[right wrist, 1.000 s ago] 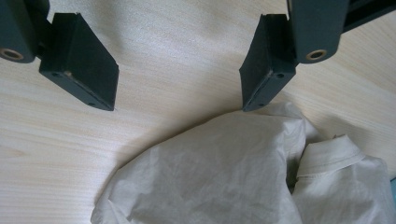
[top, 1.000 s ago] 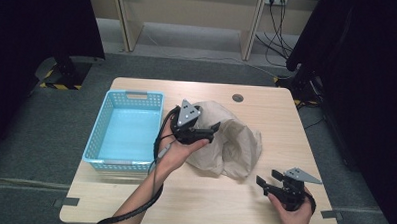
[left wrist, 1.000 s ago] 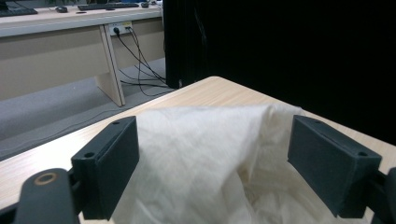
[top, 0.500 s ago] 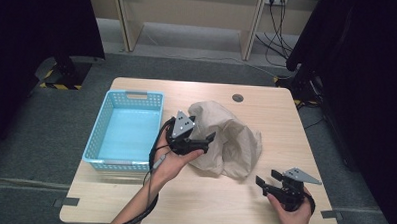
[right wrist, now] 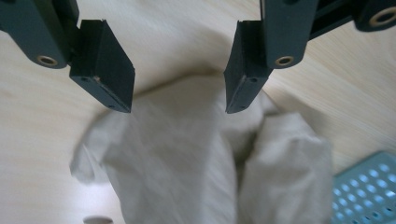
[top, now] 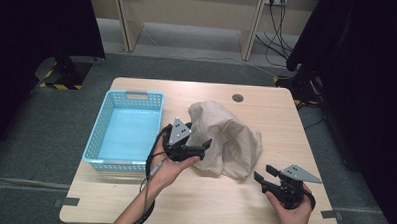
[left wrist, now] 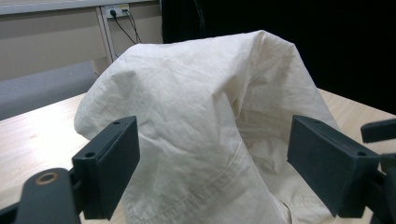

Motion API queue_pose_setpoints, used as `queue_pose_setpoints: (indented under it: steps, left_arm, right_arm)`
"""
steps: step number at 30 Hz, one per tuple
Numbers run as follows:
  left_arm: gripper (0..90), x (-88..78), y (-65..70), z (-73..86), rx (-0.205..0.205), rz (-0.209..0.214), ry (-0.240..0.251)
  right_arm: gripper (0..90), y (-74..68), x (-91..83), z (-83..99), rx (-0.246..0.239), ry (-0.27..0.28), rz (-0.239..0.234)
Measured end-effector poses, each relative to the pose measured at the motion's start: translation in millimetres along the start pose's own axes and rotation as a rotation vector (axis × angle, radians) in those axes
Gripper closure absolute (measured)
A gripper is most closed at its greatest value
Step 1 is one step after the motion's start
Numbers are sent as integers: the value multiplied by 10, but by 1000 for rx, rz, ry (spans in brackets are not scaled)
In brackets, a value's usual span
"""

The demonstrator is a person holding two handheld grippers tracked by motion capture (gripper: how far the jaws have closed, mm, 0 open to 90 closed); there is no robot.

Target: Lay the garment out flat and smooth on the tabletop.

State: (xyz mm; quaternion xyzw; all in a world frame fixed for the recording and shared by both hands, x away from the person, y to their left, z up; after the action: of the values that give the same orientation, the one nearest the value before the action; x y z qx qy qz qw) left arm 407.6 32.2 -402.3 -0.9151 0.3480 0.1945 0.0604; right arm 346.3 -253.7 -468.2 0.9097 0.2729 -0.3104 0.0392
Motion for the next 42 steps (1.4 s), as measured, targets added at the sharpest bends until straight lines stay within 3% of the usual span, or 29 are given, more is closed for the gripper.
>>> queue_pose_setpoints:
  steps: [8, 15, 23, 29, 32, 38, 42]
  left_arm:
    - [163, -8, 14, 56, 3, 4, -7]
    - [163, 34, 49, 89, 2, 11, -16]
    - [163, 37, 47, 123, 0, 15, -21]
    - [163, 36, 30, 157, -5, 13, -25]
    - [163, 39, 32, 168, -7, 15, -27]
    - [175, 40, 42, 178, -10, 23, -29]
    - [176, 42, 36, 192, -11, 21, -31]
  right_arm:
    - [494, -315, 16, -366, -118, 28, -39]
    - [510, -578, 294, -481, -218, -48, -94]
    - [419, -687, 676, -442, -222, -155, -134]
    - [333, -769, 817, -395, -242, -218, -148]
    - [315, -782, 897, -376, -264, -245, -130]
    - [350, -804, 1032, -336, -270, -297, -115]
    - [485, -786, 1050, -331, -270, -293, -110]
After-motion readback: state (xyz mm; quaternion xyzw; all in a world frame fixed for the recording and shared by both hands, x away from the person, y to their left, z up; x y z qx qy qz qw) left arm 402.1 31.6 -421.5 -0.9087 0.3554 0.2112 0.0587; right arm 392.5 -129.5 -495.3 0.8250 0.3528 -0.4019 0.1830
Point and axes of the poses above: each handheld gripper's, and its own axes: x roughly forward along the jaws, z roughly out of its underside, y roughly to its right, the point moved 5 cm from there along x, roughly forward along the jaws, and after that the axes turned 6 degrees about -y, right-handed, at the moved point
